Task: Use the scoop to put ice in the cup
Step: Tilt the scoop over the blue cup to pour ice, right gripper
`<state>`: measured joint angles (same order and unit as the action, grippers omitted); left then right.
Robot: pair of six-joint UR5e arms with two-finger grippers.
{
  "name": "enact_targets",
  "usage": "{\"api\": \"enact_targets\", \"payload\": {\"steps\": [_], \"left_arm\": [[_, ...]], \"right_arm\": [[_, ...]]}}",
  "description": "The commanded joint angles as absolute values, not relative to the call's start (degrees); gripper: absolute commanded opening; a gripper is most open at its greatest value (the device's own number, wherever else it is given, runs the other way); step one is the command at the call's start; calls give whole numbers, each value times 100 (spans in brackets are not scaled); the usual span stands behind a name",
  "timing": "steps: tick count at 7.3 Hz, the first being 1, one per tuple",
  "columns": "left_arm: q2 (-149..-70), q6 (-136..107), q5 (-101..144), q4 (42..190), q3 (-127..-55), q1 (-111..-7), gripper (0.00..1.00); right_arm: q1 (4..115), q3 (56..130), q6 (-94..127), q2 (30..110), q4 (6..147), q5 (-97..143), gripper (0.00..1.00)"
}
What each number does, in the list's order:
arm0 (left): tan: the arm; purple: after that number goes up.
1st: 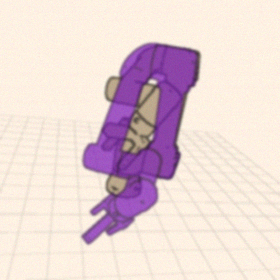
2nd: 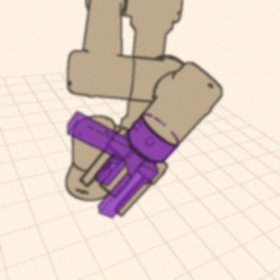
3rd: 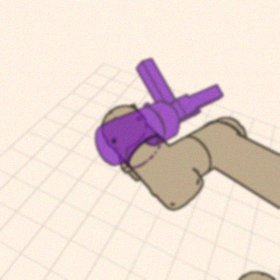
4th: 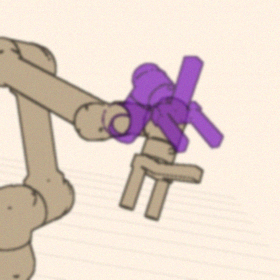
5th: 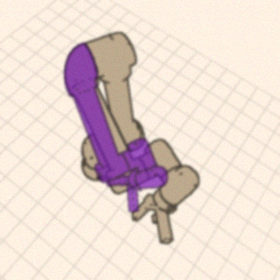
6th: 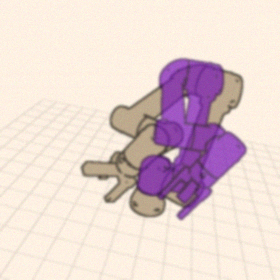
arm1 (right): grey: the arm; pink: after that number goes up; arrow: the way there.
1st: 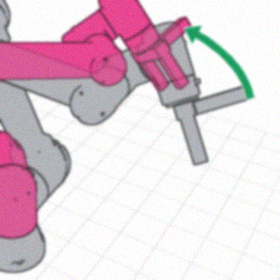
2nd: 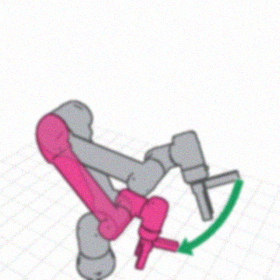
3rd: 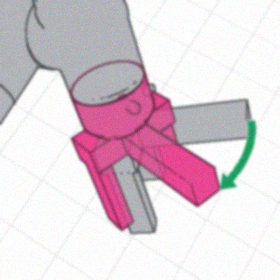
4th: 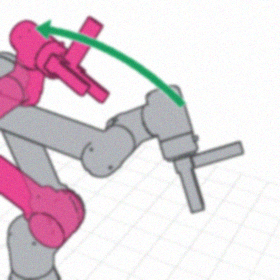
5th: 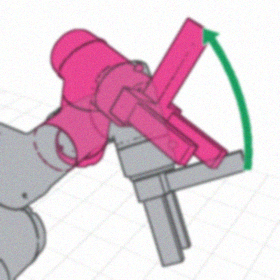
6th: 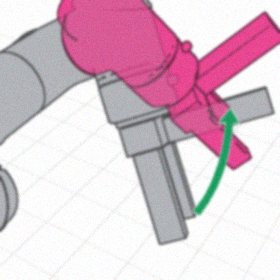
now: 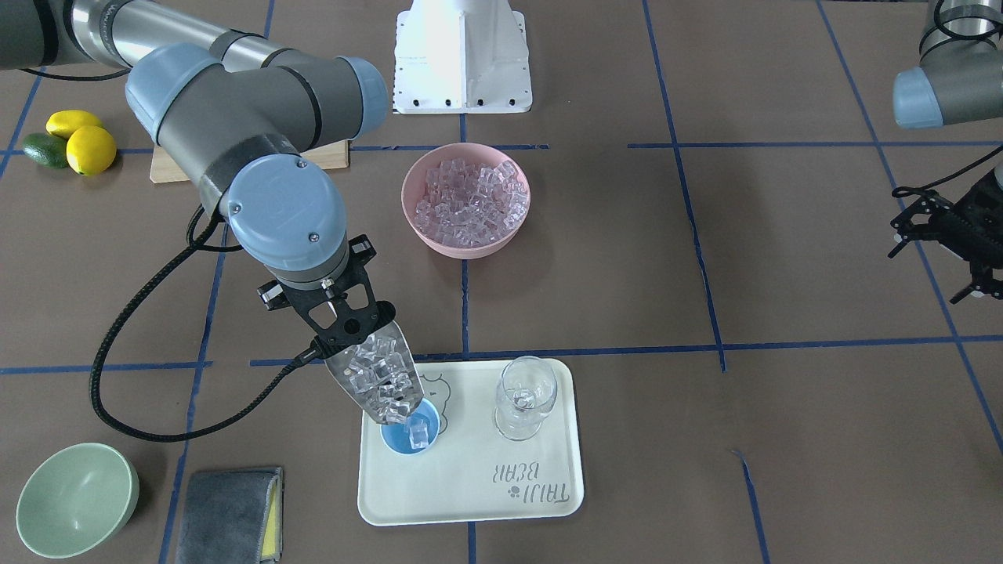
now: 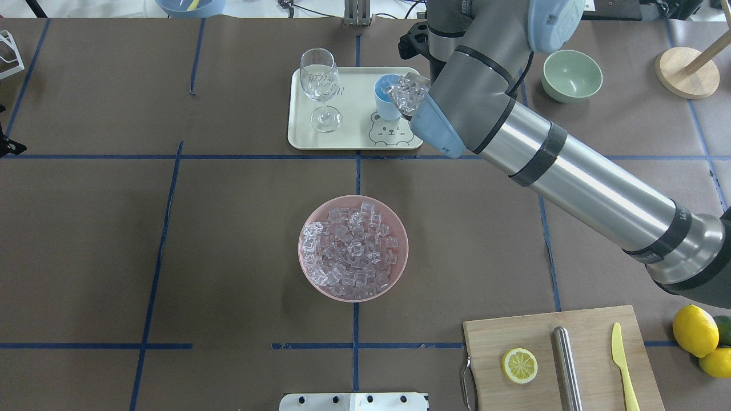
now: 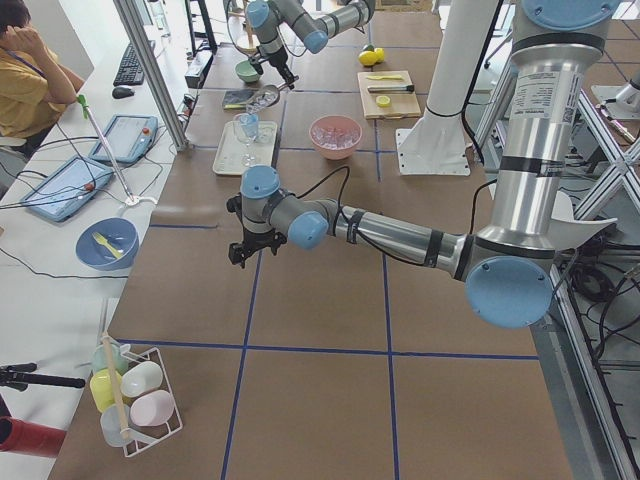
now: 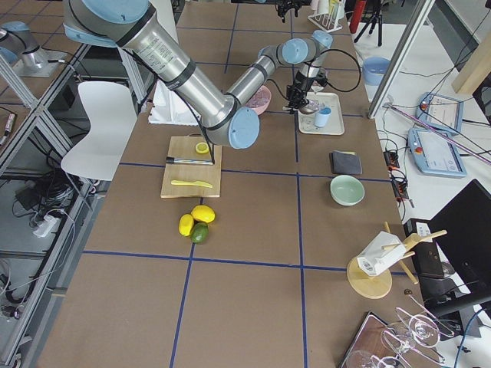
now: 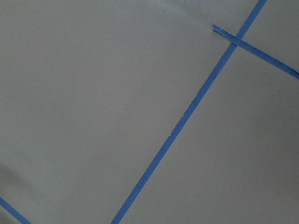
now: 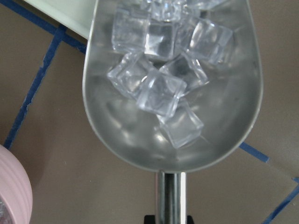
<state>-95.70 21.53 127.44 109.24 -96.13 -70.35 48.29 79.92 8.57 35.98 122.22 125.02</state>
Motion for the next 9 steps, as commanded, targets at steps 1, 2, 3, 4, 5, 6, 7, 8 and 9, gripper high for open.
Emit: {"api": "enact_targets", "payload": {"steps": [1,2,3,4,5,6,7,8,9], "left_arm": [[-9493,2153,12744,10934,-9615,-7040,100],[-9492,2153,12744,10934,-9615,-7040,100],[-9492,2153,12744,10934,-9607,-7040,100],[-9492,2145,12744,10934,-9589,-7040,100],[-9483,2145,12744,10934,-9598,-7040,100],[-9483,2145,12735,10934,-9598,-7040,100],[-9440,2153,12744,10942,-9615,-7040,100],[-9405,2145,12744,10968,-9615,-7040,100],[-9404,2145,12744,10977,-9624,-7040,100]], "right_arm": [[4878,7623,686,3246,12557,12489,0],[4878,7394,529,2991,12812,12428,0],[4895,7383,458,2980,12884,12419,0],[4896,7383,422,2953,13015,12384,0],[4896,7383,257,2944,13182,12358,0],[4904,7374,159,2866,13375,12305,0],[4904,7365,141,2813,13534,12279,0],[4904,7243,62,2691,13666,12252,0],[4904,6929,44,2472,13702,12156,0]]}}
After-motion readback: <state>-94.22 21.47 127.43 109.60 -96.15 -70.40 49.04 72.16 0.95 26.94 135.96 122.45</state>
